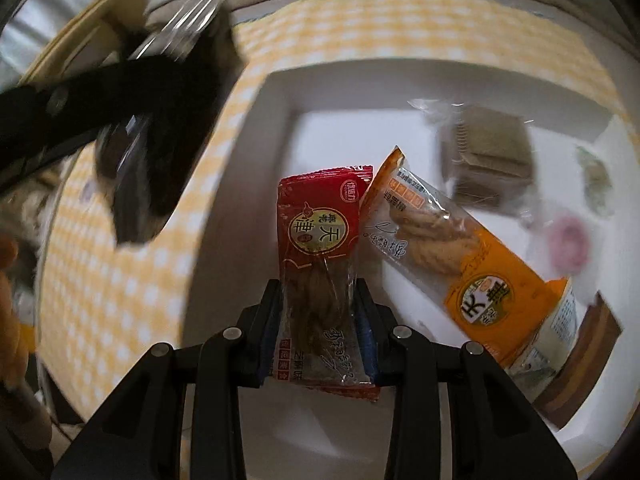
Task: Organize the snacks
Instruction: 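Lift both held snacks and carry them over the white tray, then open both grippers to release the silver cake and red bag into the tray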
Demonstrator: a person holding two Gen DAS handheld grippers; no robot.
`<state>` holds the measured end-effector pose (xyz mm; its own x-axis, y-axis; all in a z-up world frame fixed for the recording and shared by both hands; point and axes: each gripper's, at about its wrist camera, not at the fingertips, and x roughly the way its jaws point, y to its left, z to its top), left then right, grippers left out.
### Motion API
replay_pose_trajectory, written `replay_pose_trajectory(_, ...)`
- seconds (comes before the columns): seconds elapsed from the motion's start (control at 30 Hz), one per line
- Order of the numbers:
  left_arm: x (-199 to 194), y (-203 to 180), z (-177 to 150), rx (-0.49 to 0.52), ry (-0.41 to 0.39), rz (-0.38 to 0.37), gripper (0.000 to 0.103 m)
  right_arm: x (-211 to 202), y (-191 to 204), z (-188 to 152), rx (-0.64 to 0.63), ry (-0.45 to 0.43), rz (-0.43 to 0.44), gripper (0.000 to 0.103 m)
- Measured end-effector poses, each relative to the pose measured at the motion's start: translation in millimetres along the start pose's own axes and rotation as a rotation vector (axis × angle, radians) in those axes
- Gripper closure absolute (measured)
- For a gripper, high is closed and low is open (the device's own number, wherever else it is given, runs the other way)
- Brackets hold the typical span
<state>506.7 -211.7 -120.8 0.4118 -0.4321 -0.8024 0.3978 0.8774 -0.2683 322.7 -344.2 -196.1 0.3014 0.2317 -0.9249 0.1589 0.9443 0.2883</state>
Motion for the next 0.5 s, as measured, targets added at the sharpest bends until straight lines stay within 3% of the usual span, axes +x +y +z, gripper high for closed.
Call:
replay_pose_trajectory(0.37, 63.0, -14.2, 9.1, -0.022, 0.050, -0.034, 0.045, -13.8, -53.3, -1.0, 0.132, -0.053, -0.082, 0.068)
replay_pose_trajectory(0.5, 84.6, -17.3, 9.9, 0.007, 0.071, 0.003, 0.032, -21.9, -68.8, 0.4, 0.165, -0.071, -0.078, 0.066)
